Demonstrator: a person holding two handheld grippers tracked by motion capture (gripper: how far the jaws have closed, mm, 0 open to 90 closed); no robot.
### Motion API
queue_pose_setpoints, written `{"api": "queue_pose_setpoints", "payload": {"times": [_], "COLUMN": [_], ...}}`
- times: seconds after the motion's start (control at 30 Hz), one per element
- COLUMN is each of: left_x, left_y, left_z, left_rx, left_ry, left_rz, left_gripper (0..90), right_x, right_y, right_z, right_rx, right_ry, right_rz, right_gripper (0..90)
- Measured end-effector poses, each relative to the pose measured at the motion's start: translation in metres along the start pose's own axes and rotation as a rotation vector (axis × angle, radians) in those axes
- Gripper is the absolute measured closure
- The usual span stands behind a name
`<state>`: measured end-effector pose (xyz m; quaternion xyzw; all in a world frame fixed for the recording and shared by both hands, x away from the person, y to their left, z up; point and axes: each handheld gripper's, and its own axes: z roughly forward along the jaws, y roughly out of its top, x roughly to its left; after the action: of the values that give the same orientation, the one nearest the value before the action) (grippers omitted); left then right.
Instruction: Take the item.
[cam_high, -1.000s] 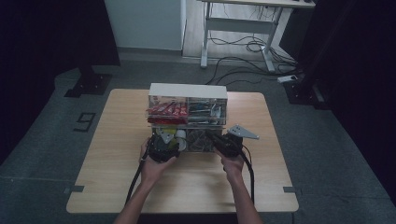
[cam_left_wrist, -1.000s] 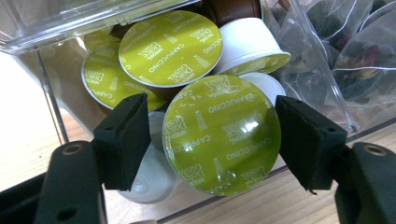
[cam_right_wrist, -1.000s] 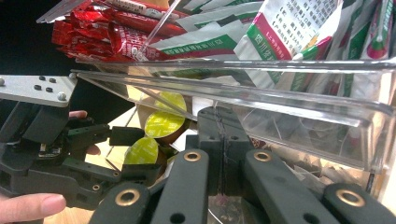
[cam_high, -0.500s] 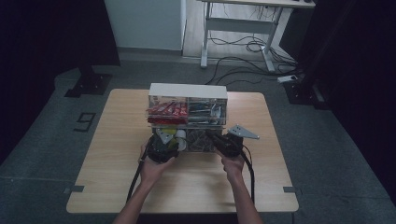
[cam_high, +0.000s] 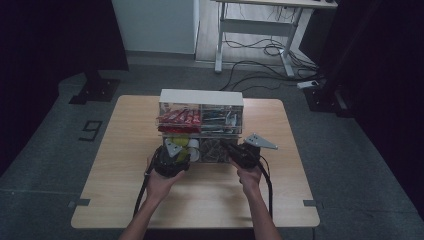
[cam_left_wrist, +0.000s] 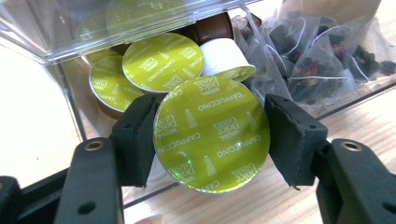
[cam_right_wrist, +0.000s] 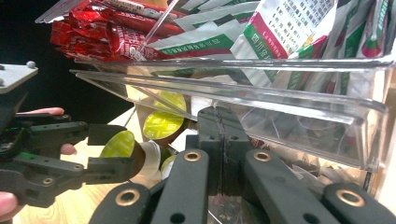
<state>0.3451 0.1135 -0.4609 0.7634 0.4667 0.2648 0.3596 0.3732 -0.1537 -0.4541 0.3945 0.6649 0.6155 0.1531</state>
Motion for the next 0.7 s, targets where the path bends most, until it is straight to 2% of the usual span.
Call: {"api": "queue_pose_setpoints", "payload": {"times": [0.27,0.5,0.7], "left_x": [0.006,0.013,0.013], "left_y": [-0.010,-0.021,-0.032], "left_z": [-0.010,-0.017,-0.024], "left_rx": [0.008,-0.008,-0.006], "left_ry": [-0.011,-0.010,-0.018], "left_rz": [-0.006,-0.033,-0.045], "left_gripper": [38.2,38.2,38.2], "right_x": [0.000,0.000,-0.001], "right_y": [0.000,-0.001,-0.001], "right_z": [0.000,0.000,0.001], "right_rx": [0.002,0.004,0.004], "right_ry": [-0.002,-0.005,-0.008], "right_rz": [0.000,-0.002,-0.002], "right_gripper": [88.9,88.9,88.9]}}
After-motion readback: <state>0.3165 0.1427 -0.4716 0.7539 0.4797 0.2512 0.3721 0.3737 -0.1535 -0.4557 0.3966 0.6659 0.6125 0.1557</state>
